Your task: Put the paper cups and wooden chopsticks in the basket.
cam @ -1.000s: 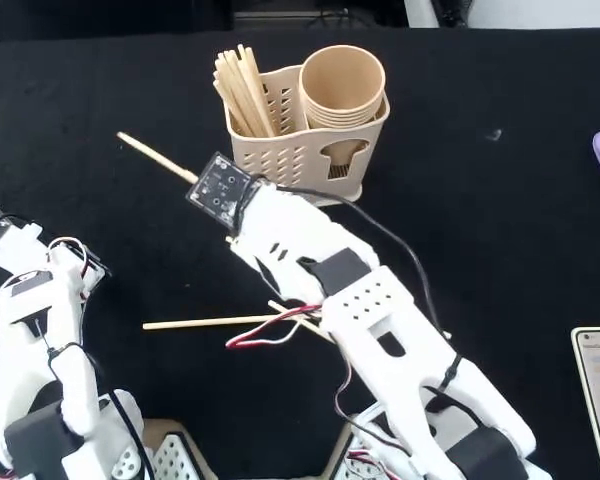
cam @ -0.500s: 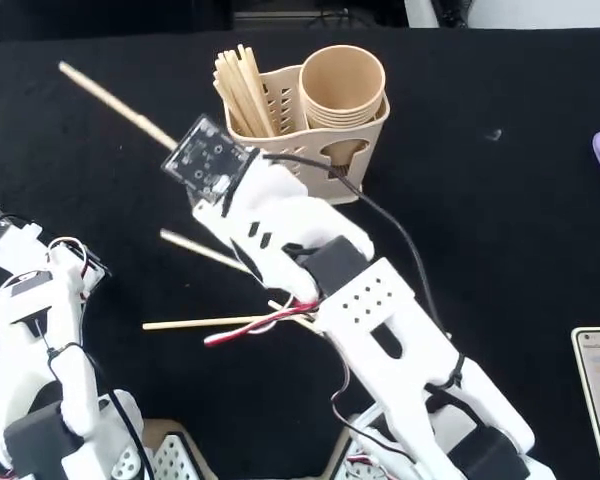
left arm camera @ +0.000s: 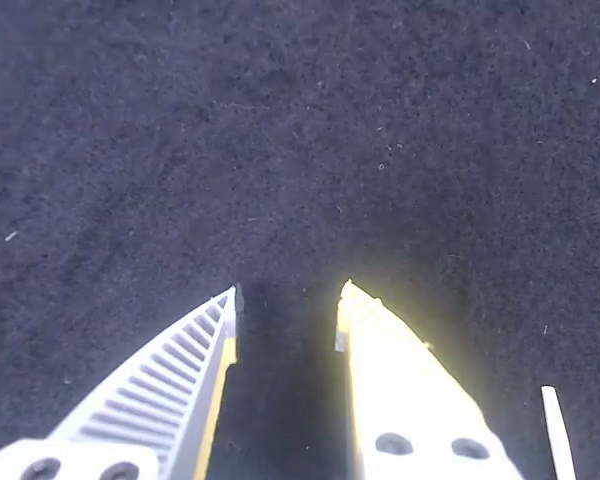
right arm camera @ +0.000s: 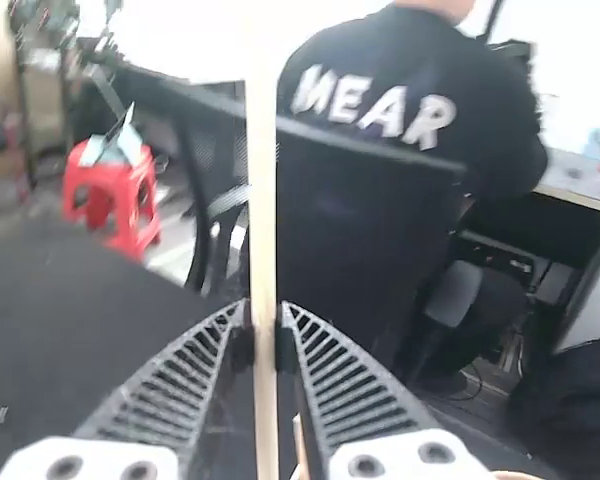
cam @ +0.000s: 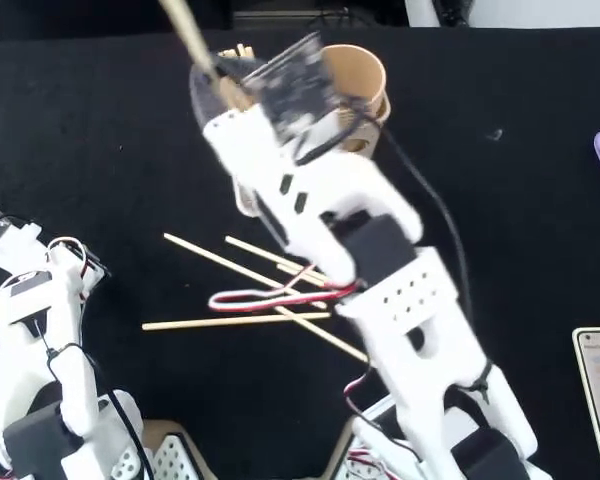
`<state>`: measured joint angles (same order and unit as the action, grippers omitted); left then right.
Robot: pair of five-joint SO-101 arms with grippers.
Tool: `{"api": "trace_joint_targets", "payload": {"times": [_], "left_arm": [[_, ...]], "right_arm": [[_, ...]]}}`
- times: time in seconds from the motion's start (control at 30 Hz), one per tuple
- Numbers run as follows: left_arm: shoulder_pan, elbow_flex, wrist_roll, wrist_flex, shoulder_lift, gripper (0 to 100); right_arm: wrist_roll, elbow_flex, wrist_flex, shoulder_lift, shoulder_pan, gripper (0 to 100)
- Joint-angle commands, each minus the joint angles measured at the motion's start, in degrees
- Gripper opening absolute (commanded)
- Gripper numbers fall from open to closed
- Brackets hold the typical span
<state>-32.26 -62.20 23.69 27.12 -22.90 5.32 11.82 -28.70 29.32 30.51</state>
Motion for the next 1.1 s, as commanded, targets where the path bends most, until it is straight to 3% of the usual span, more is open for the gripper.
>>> {"api": "trace_joint_targets", "payload": {"times": [0.0, 0.33, 0.6, 1.07], "left_arm": [[-0.13, 4.00, 0.35, -0.53, -0.18, 17], [-0.22, 4.00, 0.35, -0.53, -0.18, 17], [-0.40, 4.00, 0.35, -0.53, -0.18, 17], [-0.31, 4.00, 0.35, -0.53, -0.18, 17]], "right_arm": [[-2.55, -4.88, 2.29, 0.48, -2.90, 1.1], [-2.20, -4.97, 20.57, -7.43, -5.19, 1.1], [-2.64, -2.33, 20.40, -15.16, -9.32, 1.1], [-2.37, 8.57, 17.93, -15.25, -8.97, 3.4]]}}
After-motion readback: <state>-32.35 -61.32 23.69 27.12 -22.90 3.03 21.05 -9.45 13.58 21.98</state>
